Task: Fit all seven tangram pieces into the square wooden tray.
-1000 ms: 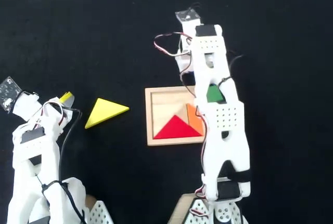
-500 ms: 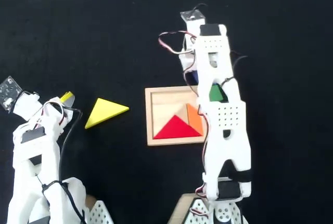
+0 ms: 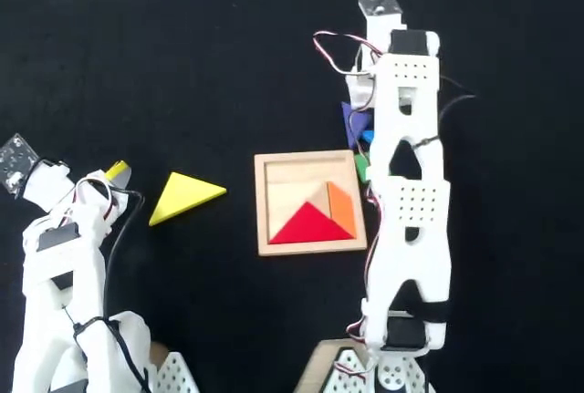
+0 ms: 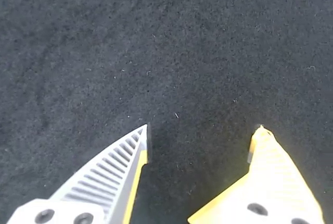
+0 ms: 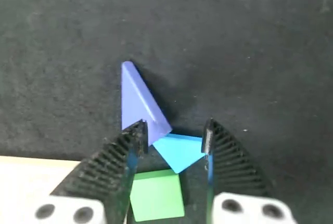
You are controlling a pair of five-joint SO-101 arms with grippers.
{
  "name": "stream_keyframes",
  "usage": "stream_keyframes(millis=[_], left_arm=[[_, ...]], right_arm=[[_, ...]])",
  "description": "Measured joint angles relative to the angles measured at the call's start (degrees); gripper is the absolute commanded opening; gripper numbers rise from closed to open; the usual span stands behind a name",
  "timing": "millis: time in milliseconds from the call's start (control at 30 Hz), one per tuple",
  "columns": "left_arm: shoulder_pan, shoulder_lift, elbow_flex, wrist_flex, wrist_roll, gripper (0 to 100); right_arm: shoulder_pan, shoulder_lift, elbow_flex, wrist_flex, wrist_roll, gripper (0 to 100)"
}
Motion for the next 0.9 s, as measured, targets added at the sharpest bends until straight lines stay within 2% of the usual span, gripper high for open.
stream_keyframes(millis=[367,767,900], left_arm=[[0.0,0.0,0.0,0.0,0.0,31],[0.0,0.0,0.0,0.0,0.0,31],[0.0,0.0,0.0,0.0,0.0,31]], right_arm=[[-3.6,4.3,0.0,1.8,-1.4,18.4],[-2.2,7.3,-5.8,3.3,-3.6,18.9],[-2.5,7.3,-5.8,3.3,-6.5,30.4]])
